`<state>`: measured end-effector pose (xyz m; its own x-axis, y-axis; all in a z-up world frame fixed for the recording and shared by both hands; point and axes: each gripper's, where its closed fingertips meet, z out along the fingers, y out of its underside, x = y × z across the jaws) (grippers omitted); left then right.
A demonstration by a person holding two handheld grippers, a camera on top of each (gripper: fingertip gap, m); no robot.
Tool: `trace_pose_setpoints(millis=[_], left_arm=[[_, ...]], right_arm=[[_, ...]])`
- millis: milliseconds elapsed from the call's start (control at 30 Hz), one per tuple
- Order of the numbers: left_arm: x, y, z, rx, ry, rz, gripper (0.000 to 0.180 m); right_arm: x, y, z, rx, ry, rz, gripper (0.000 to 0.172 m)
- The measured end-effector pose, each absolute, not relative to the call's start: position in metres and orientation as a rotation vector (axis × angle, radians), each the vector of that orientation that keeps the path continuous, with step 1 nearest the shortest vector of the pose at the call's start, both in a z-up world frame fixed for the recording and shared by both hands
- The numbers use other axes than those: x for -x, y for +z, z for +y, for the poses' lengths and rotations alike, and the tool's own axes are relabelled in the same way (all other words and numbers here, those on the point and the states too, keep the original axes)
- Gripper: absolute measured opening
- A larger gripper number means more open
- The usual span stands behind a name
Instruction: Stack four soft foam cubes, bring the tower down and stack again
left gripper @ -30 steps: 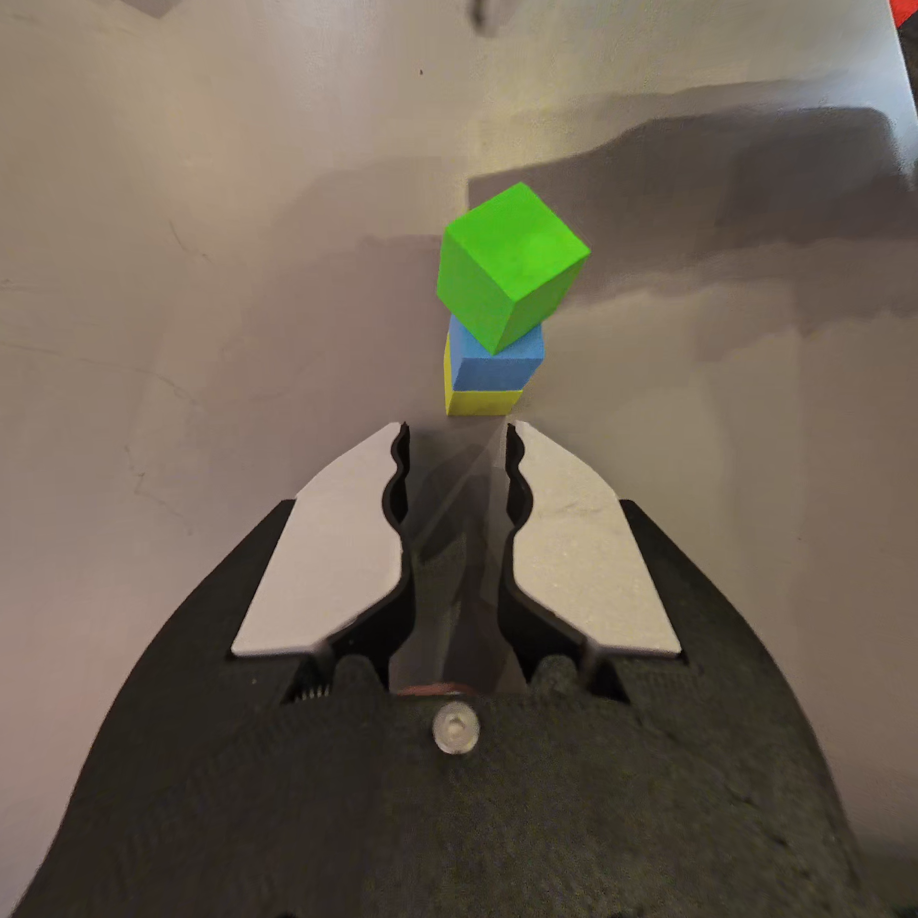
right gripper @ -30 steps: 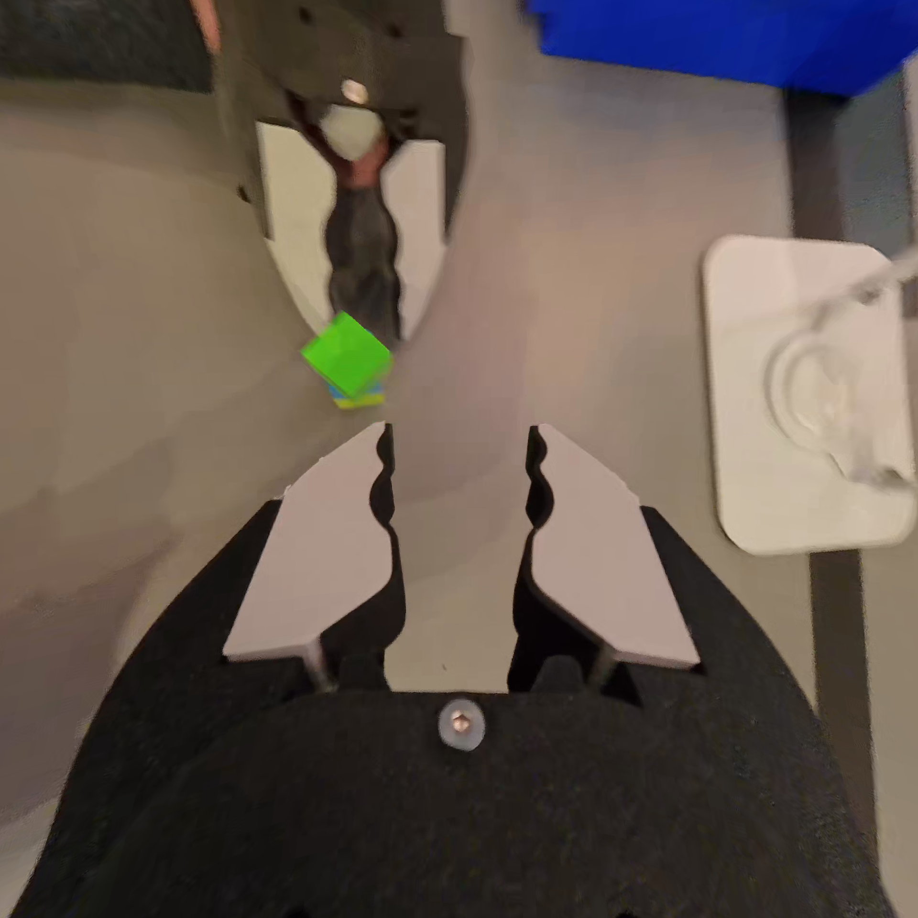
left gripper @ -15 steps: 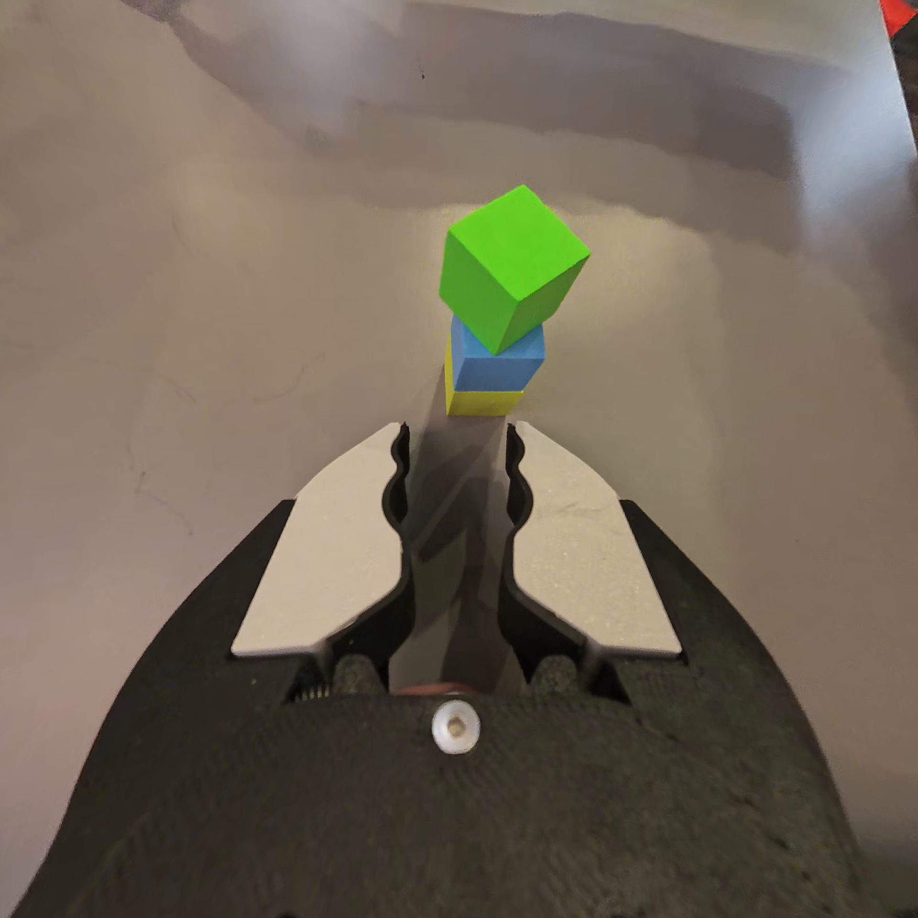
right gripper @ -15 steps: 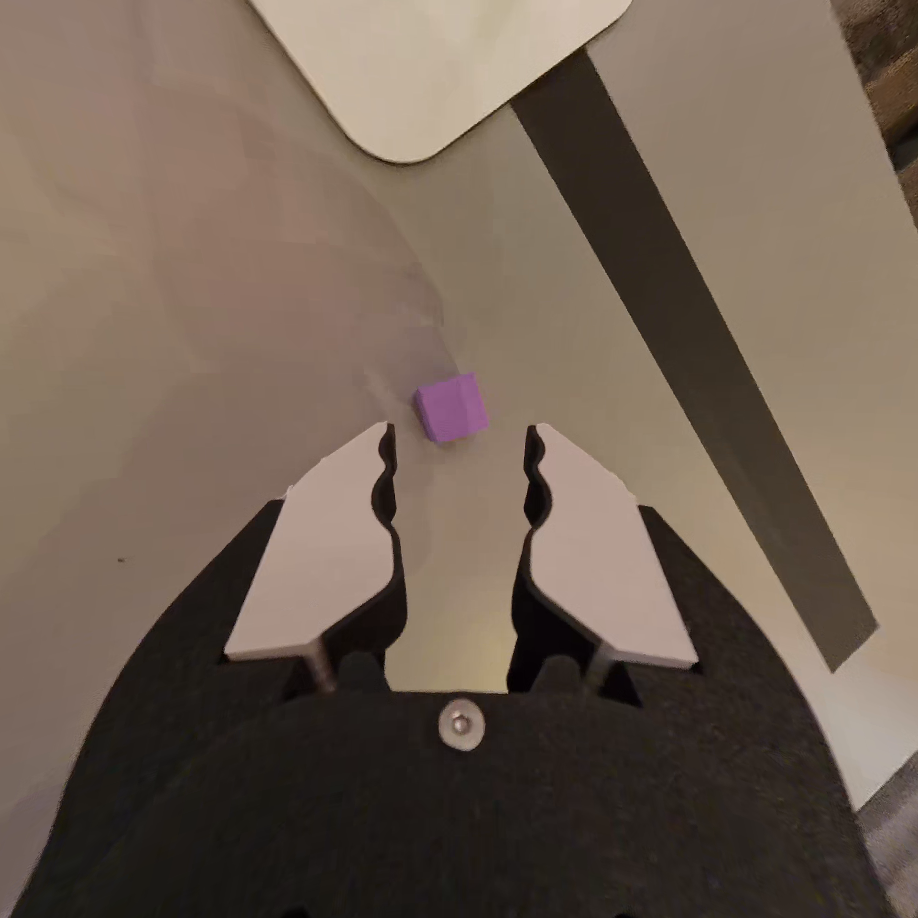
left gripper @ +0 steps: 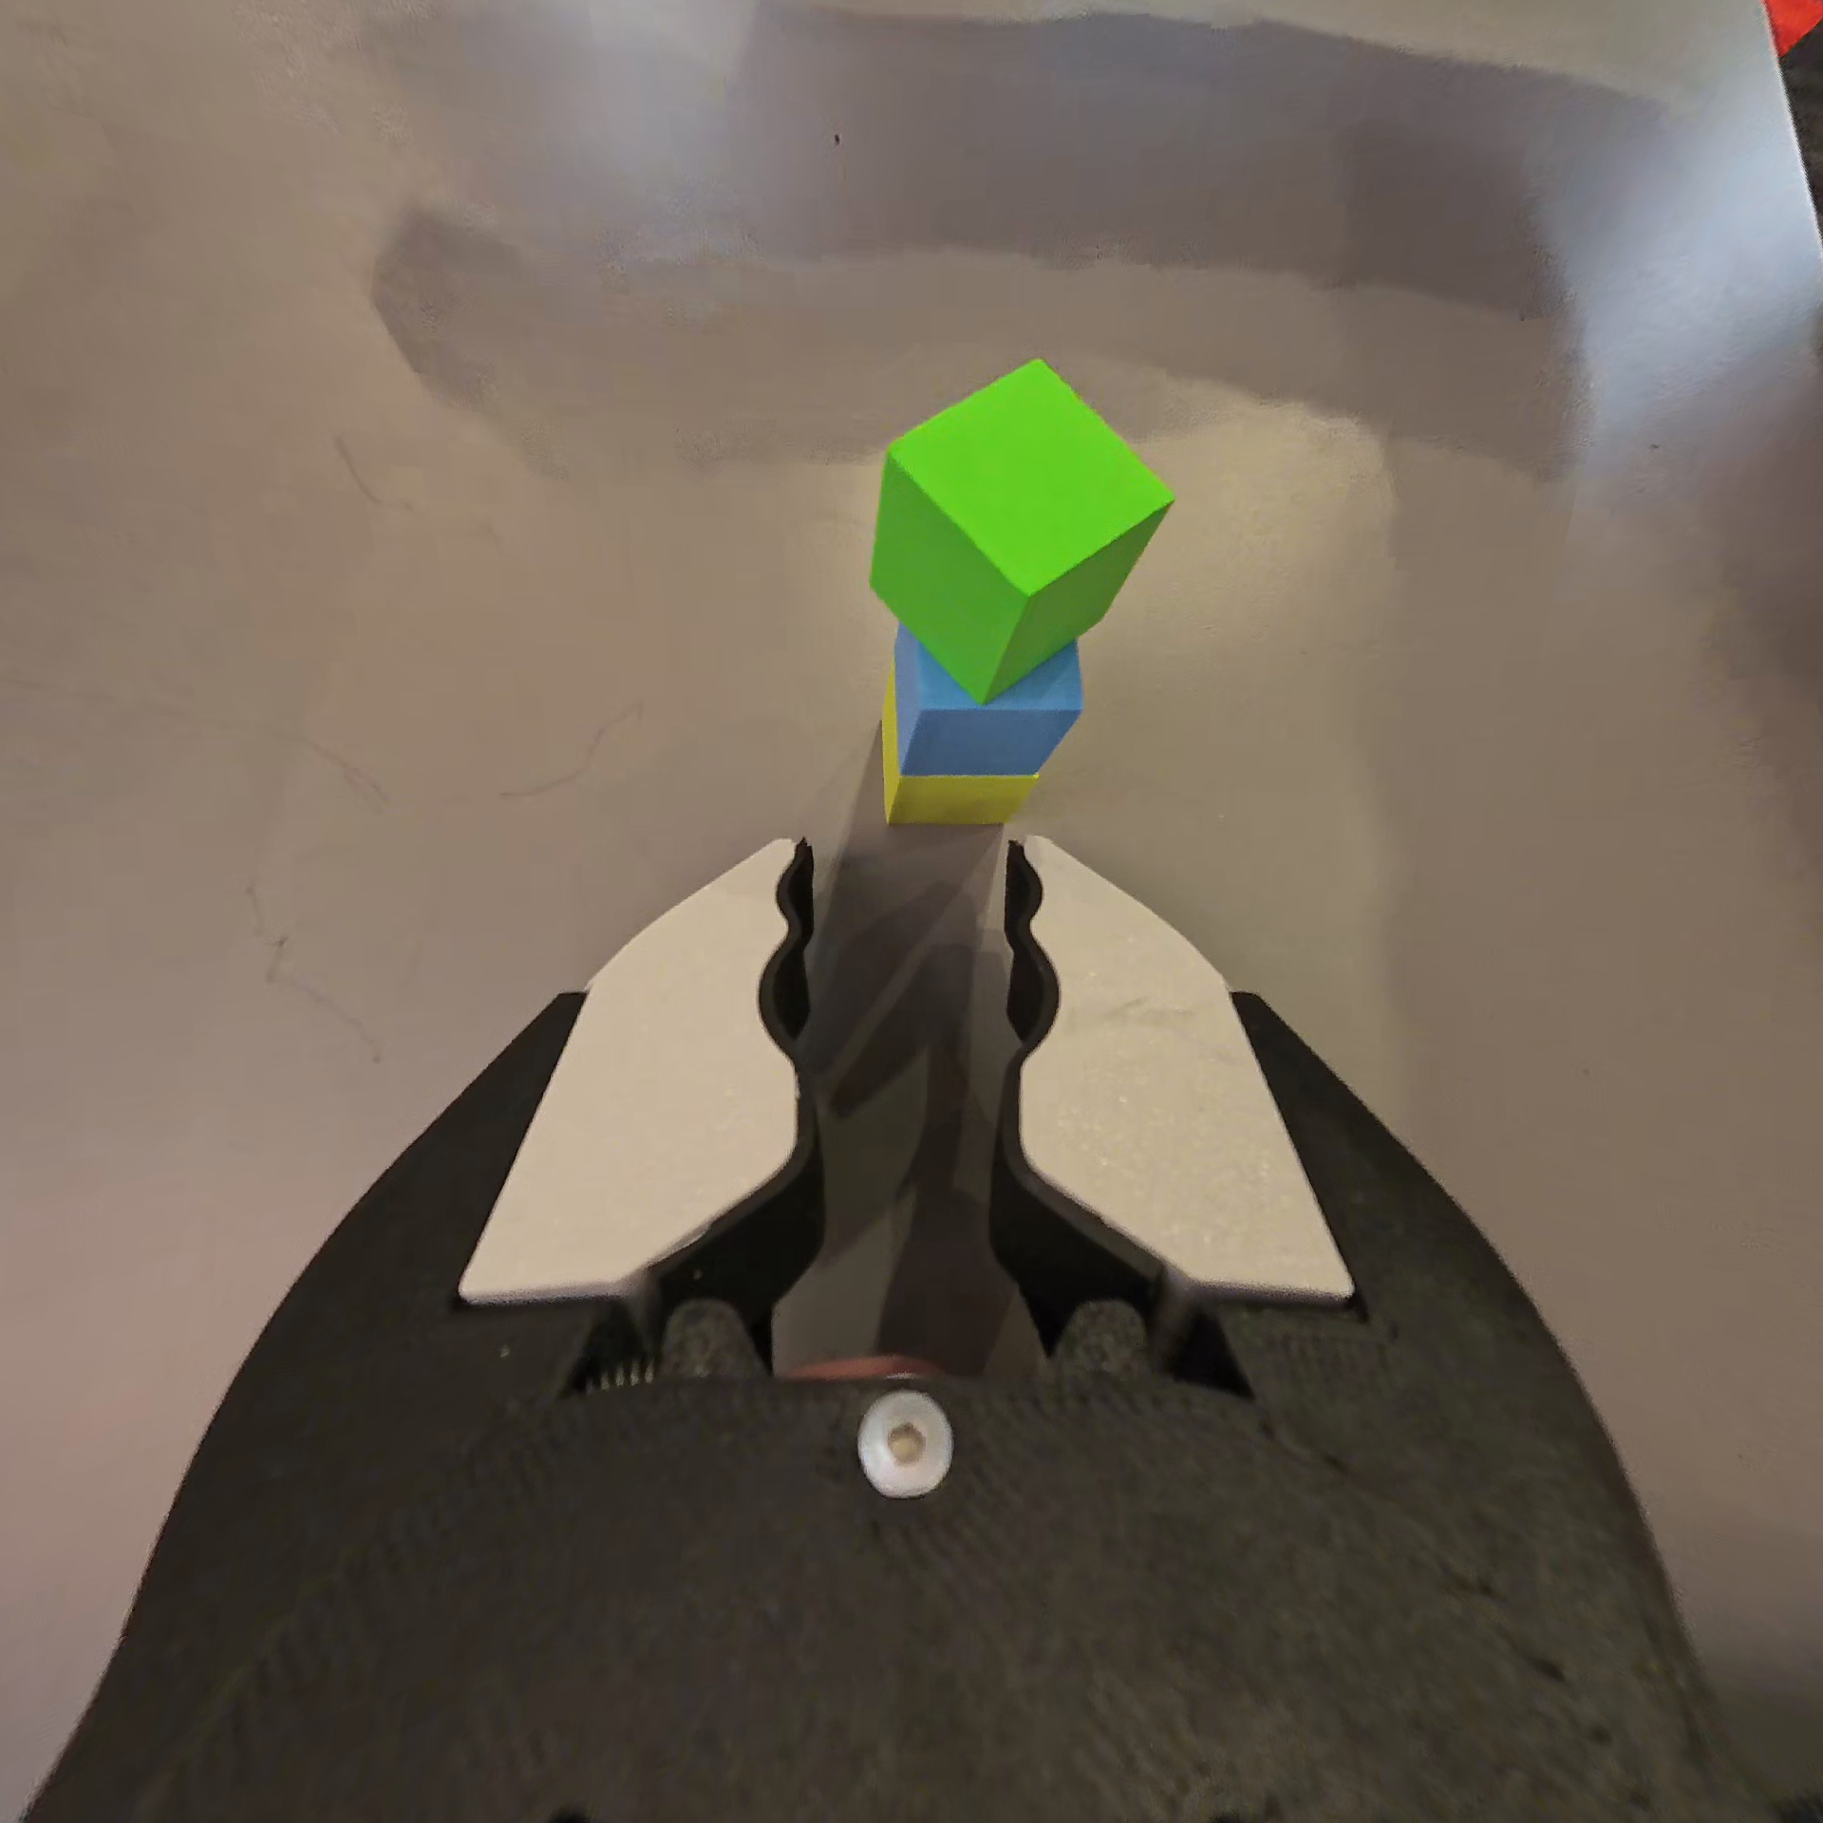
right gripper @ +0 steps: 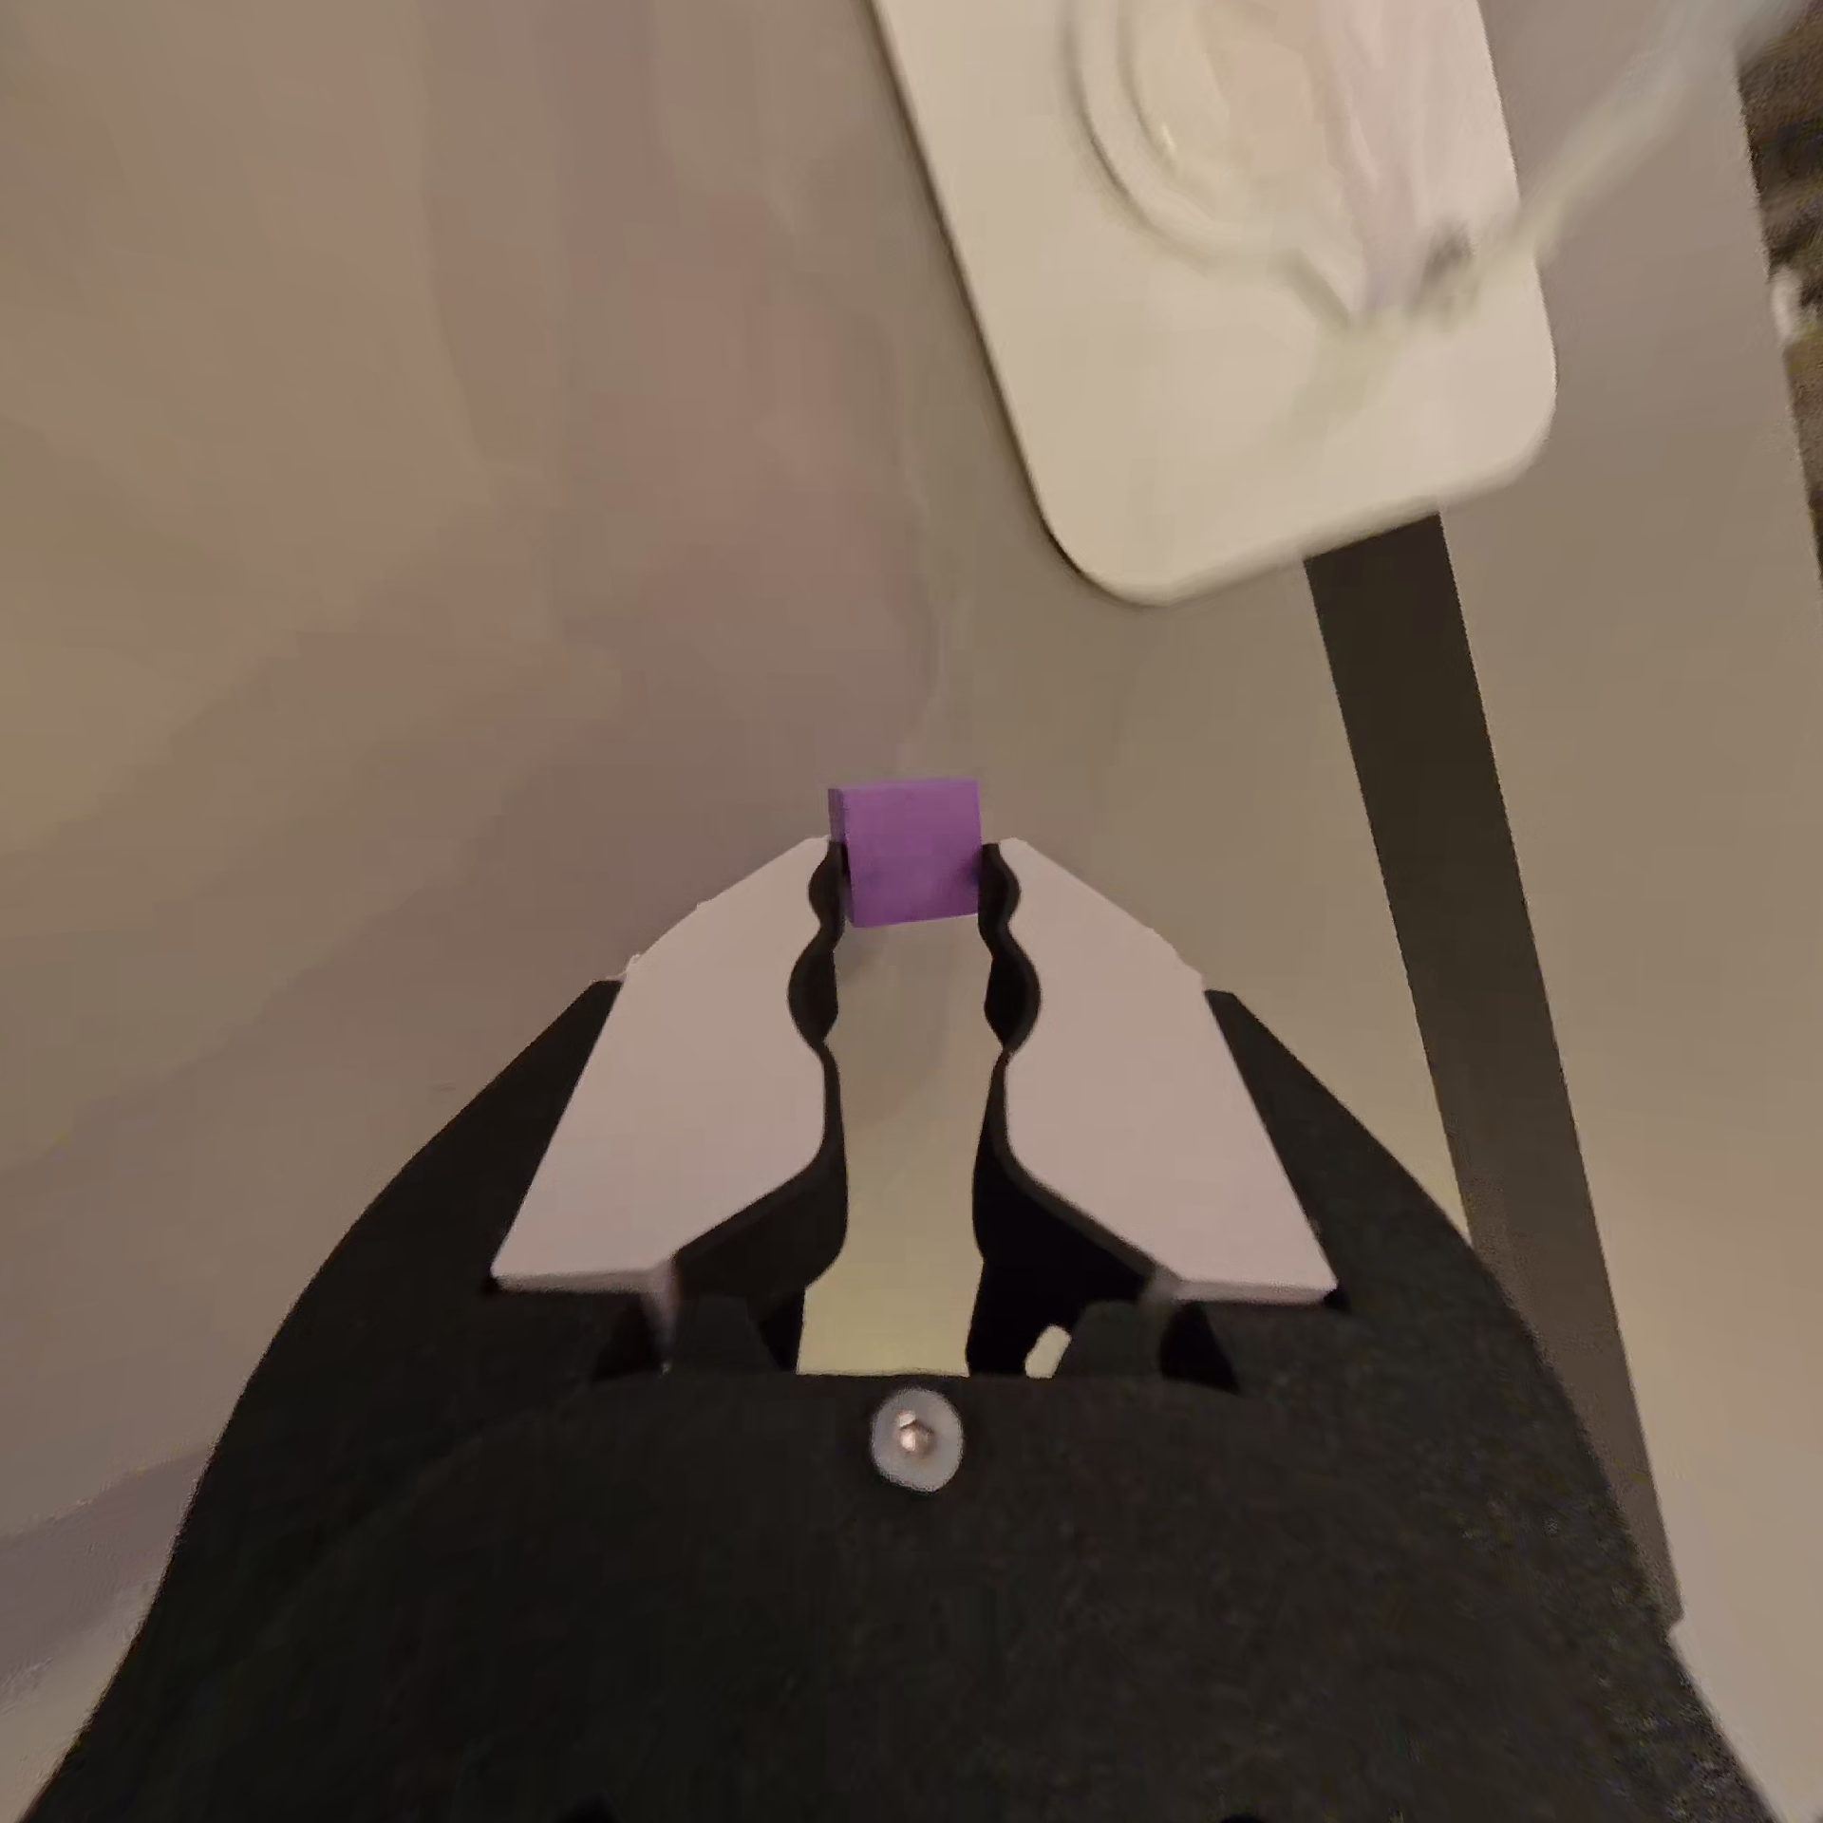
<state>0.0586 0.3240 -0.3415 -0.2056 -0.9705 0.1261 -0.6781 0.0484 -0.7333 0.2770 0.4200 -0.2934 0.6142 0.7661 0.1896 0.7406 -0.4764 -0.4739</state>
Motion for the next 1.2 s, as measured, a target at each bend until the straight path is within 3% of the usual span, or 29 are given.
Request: trace_pose_setpoints(millis=[33,167,367,1067,1200], left_arm=[[-0.059,-0.342,0.324,1.655,-0.970,1.931,0.037],[-0.059,-0.342,0.324,1.655,-0.964,1.932,0.037],[-0.059,-0.343,0.324,1.654,-0.951,1.938,0.037],[-0.059,-0.345,0.324,1.659,-0.934,1.952,0.038],[-0.059,-0.345,0.324,1.659,-0.935,1.952,0.038]], right_arm=[[-0.256,-0.281,0.412,2.269,0.097,-1.241,0.026],[-0.168,-0.250,0.367,2.056,0.236,-1.508,0.026],[-0.105,-0.244,0.327,1.877,0.279,-1.792,0.026],[-0.081,-0.260,0.316,1.874,0.309,-1.919,0.026],[-0.080,-0.262,0.317,1.887,0.310,-1.913,0.037]])
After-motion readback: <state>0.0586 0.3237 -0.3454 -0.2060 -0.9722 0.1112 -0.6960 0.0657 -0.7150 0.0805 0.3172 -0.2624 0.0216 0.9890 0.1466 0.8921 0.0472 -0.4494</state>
